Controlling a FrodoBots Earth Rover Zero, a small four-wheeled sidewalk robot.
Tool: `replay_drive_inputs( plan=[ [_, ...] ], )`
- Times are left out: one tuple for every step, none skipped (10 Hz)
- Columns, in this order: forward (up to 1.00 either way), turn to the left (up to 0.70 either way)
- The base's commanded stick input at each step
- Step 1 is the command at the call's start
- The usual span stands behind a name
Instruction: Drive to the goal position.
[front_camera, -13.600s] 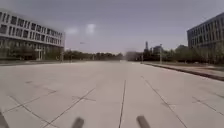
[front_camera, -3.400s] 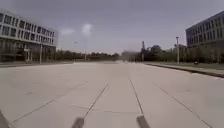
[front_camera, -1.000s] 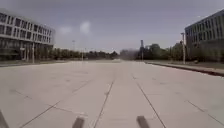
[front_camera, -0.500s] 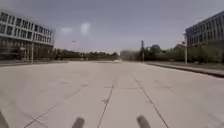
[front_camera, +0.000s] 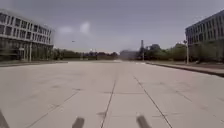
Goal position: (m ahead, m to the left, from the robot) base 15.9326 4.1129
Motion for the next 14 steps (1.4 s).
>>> replay_drive_inputs(
  plan=[
    [0.7, 0.01],
    [0.7, 0.01],
    [0.7, 0.01],
    [0.7, 0.01],
    [0.7, 0.01],
    [0.7, 0.01],
    [0.7, 0.01],
    [0.7, 0.01],
    [0.7, 0.01],
    [0.7, 0.01],
    [0.7, 0.01],
    [0.7, 0.01],
    [0.7, 0.01],
    [0.7, 0.01]
  ],
)
